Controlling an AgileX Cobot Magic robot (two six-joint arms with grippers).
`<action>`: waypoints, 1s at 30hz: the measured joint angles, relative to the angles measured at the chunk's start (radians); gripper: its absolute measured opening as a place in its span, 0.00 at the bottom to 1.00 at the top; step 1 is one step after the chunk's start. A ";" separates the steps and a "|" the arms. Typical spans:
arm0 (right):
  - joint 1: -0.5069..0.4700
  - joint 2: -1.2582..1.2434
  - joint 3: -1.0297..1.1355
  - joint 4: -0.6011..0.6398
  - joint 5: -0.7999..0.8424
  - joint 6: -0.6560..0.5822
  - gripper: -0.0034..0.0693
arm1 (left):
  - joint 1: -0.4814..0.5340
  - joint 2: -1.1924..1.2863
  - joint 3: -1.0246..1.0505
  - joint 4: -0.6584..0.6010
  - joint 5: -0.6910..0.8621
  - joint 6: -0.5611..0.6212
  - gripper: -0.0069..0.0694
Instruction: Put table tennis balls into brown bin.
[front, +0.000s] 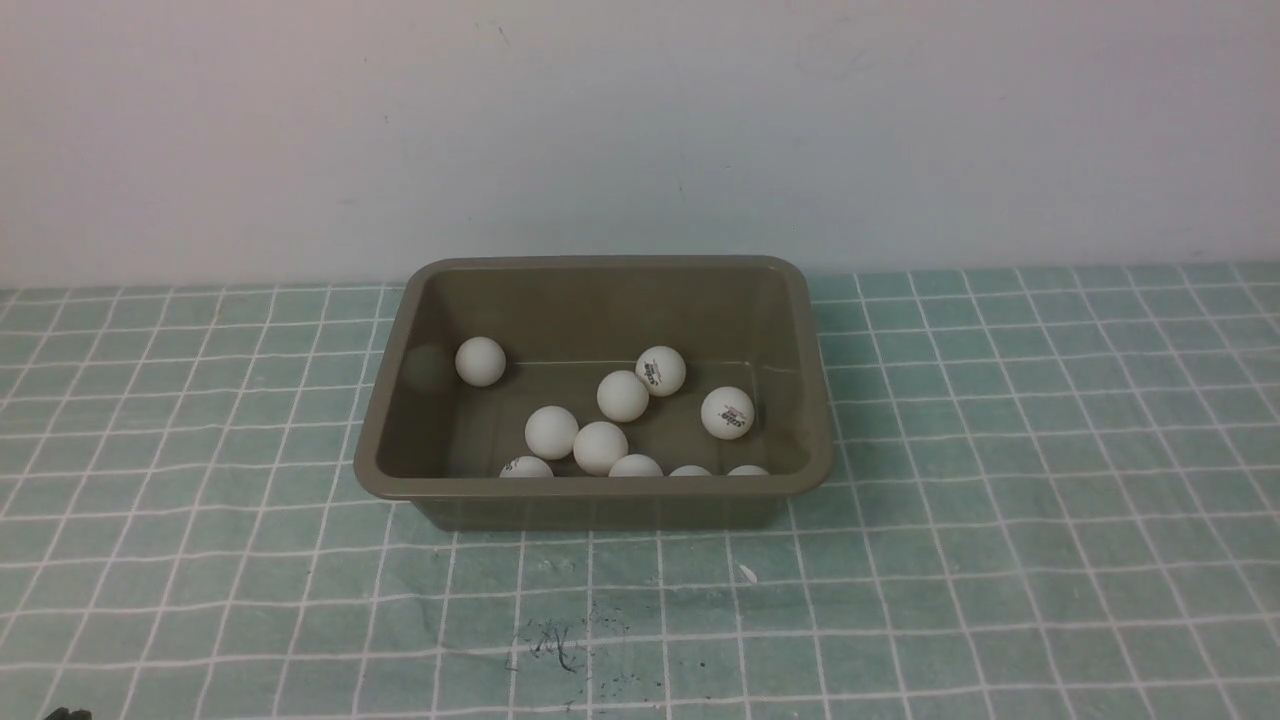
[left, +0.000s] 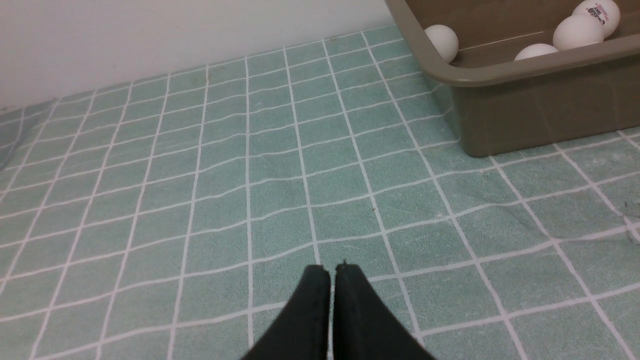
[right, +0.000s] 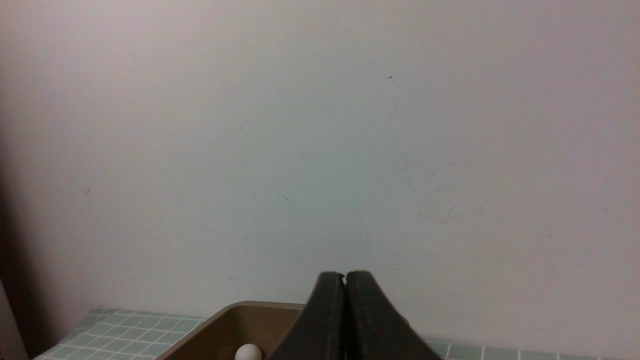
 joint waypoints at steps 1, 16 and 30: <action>0.000 0.000 0.000 0.000 0.000 0.000 0.03 | 0.000 0.000 0.000 0.000 0.000 0.000 0.08; -0.220 0.000 0.183 -0.144 0.018 -0.061 0.03 | -0.001 0.000 0.000 0.001 0.001 0.000 0.08; -0.336 0.001 0.408 -0.153 0.000 -0.061 0.03 | -0.003 0.000 0.000 0.003 0.002 0.000 0.08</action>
